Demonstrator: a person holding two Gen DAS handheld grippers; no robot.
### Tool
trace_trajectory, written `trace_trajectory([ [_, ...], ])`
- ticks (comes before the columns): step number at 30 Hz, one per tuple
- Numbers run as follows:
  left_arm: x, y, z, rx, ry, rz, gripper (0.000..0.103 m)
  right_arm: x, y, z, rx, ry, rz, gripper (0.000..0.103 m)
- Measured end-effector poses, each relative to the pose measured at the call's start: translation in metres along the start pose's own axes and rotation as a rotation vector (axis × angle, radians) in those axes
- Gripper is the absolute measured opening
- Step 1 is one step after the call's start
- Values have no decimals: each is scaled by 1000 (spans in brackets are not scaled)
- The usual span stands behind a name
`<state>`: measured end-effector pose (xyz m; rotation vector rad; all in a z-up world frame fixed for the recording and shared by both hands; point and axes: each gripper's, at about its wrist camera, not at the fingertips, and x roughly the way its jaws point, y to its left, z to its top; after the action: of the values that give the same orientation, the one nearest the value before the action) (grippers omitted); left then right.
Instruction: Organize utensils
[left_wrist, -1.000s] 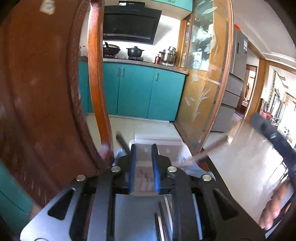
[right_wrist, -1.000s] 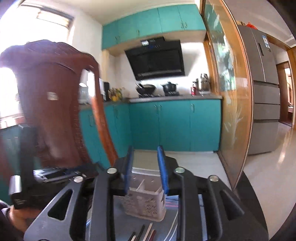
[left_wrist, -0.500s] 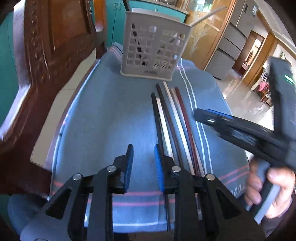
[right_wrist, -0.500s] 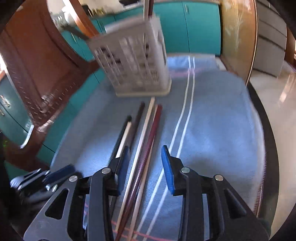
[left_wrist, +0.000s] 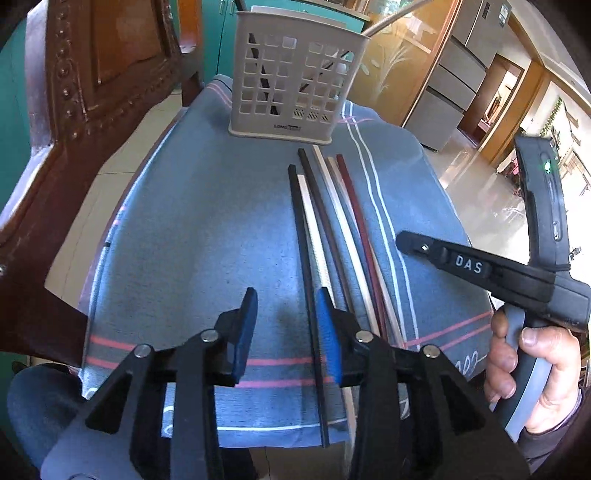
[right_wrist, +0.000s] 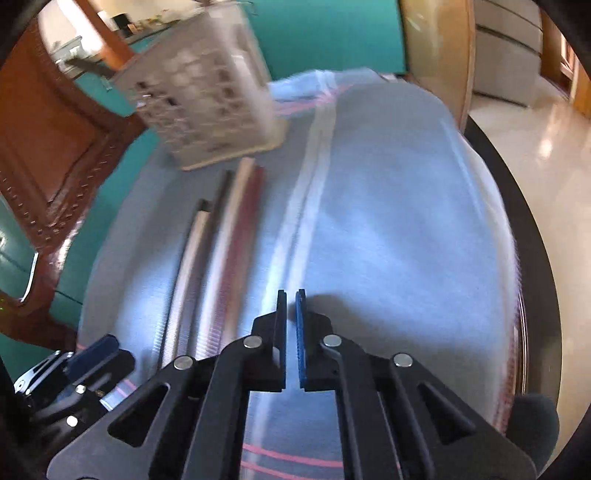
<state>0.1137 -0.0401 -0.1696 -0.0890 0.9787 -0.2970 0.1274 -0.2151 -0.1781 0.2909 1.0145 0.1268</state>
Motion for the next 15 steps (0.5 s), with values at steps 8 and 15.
trace_trajectory([
  [8, 13, -7, -3, 11, 38, -13, 42, -9, 3, -10, -44, -16, -20, 16],
  [15, 18, -8, -3, 30, 48, 1, 42, 5, 34, -5, -134, -15, 17, 36],
])
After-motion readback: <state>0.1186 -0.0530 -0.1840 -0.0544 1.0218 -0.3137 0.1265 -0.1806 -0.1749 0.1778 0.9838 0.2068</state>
